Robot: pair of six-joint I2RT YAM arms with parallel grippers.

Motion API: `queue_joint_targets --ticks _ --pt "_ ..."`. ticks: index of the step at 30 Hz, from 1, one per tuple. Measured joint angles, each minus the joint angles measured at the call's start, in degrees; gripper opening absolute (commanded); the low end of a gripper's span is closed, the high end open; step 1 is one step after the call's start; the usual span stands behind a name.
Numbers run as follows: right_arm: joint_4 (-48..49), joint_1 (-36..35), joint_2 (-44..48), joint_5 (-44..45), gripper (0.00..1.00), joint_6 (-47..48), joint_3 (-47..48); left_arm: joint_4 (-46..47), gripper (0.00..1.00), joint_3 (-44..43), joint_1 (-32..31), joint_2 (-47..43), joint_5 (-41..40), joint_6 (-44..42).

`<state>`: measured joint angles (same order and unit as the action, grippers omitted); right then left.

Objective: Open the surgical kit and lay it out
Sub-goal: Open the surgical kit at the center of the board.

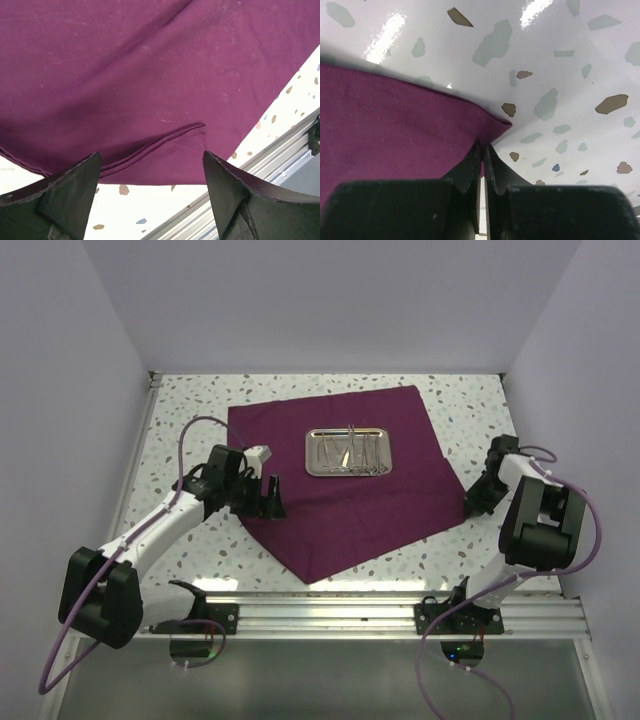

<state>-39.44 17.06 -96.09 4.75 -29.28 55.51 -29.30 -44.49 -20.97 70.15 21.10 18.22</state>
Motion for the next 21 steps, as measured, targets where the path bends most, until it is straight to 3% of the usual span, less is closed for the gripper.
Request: queue_joint_targets --ticks 13,21 --pt "-2.73 -2.36 -1.07 1.86 0.00 0.11 2.89 1.38 0.86 -0.09 0.00 4.31 1.03 -3.06" --pt "-13.49 -5.81 16.83 -0.02 0.00 -1.22 3.45 0.68 0.86 -5.88 0.00 6.21 0.72 -4.07"
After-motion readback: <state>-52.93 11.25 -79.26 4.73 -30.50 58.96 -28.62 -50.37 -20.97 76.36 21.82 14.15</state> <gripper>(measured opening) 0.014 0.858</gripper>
